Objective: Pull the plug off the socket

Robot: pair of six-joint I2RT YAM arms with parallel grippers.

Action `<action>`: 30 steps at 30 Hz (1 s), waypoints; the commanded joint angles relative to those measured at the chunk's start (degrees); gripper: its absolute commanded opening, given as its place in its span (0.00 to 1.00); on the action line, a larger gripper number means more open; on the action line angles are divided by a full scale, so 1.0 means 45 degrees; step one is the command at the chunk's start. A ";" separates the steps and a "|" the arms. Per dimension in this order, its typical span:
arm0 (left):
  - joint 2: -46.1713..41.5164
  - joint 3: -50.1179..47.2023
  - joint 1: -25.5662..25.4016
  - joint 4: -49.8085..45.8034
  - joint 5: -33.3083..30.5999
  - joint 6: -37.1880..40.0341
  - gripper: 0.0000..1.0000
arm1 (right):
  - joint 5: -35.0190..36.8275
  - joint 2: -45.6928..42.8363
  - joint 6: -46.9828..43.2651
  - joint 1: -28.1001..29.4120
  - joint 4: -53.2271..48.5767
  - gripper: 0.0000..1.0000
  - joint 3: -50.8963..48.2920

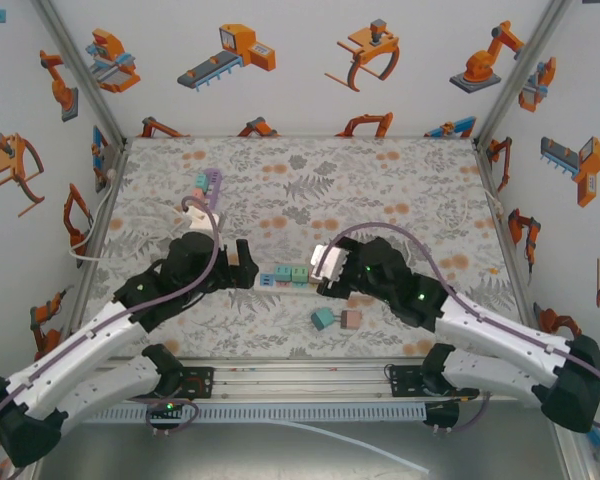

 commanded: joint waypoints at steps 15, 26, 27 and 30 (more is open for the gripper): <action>0.3120 0.0356 0.1710 -0.0060 0.1240 -0.2831 0.98 | -0.3820 0.4975 -0.0432 -0.1449 -0.1544 0.70 0.2729; 0.5517 0.0921 0.1958 0.0297 0.1862 -0.2959 0.88 | -0.4196 0.6534 -0.0387 -0.2005 -0.0193 0.56 0.2691; 0.5680 0.0946 0.1952 0.0342 0.1960 -0.2959 0.86 | -0.4216 0.6573 -0.0387 -0.2010 -0.0169 0.54 0.2688; 0.6207 0.1007 0.1991 0.0575 0.2273 -0.3006 0.79 | -0.4282 0.6656 -0.0422 -0.2029 -0.0172 0.47 0.2653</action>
